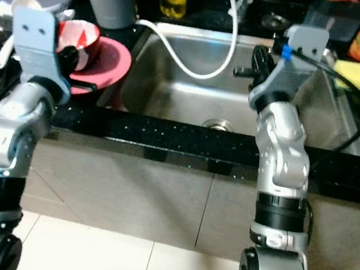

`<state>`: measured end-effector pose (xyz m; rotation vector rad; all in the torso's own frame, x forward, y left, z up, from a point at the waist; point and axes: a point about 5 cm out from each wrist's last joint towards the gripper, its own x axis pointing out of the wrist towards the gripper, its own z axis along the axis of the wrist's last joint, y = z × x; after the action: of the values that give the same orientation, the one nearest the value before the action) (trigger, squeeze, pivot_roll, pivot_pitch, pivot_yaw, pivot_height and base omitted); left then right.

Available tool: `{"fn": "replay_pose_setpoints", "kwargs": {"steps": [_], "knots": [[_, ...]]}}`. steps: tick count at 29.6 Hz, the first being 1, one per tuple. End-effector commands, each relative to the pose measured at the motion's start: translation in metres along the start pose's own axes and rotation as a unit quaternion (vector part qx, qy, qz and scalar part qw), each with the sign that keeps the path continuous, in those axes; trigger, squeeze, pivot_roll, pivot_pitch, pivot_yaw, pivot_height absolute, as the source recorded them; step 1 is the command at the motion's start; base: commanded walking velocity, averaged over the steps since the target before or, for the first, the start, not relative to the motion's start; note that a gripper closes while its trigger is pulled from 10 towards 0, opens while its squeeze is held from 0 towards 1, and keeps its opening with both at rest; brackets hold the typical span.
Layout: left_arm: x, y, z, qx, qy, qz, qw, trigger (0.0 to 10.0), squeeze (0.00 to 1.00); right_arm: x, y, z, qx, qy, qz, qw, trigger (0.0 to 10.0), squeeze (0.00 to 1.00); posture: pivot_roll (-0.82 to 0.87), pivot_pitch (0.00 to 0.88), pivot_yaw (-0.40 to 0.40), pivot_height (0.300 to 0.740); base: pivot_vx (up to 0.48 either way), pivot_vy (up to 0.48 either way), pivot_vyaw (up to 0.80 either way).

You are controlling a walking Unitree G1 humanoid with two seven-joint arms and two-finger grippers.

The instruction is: Kitchen organization

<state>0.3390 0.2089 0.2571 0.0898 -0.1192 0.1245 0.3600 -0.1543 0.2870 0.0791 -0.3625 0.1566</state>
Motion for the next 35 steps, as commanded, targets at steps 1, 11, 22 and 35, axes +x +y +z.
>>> {"fn": "replay_pose_setpoints", "kwargs": {"steps": [1,11,22,35], "knots": [[0.004,0.003,0.004,0.015,-0.001,0.013,1.0,10.0,0.0,0.002,0.006,-0.006,-0.006,0.01,0.015,1.0,10.0,0.0,-0.04,0.14,0.075,0.74,0.0,0.0,0.0],[0.005,0.012,0.029,0.105,-0.037,-0.011,0.994,10.0,0.0,0.035,0.023,-0.002,-0.035,0.056,0.095,0.993,10.0,0.0,0.0,0.159,0.042,0.74,0.0,0.0,0.0],[-0.017,-0.006,0.023,0.058,-0.067,-0.049,0.995,10.0,0.0,0.039,0.017,0.008,-0.07,0.037,0.099,0.992,10.0,0.0,0.0,0.099,0.027,0.74,0.0,0.0,0.0],[-0.009,0.016,0.037,0.089,-0.052,-0.046,0.994,10.0,0.0,0.033,-0.006,0.002,-0.085,0.035,0.058,0.994,10.0,0.0,0.0,0.057,0.045,0.74,0.0,0.0,0.0]]}}
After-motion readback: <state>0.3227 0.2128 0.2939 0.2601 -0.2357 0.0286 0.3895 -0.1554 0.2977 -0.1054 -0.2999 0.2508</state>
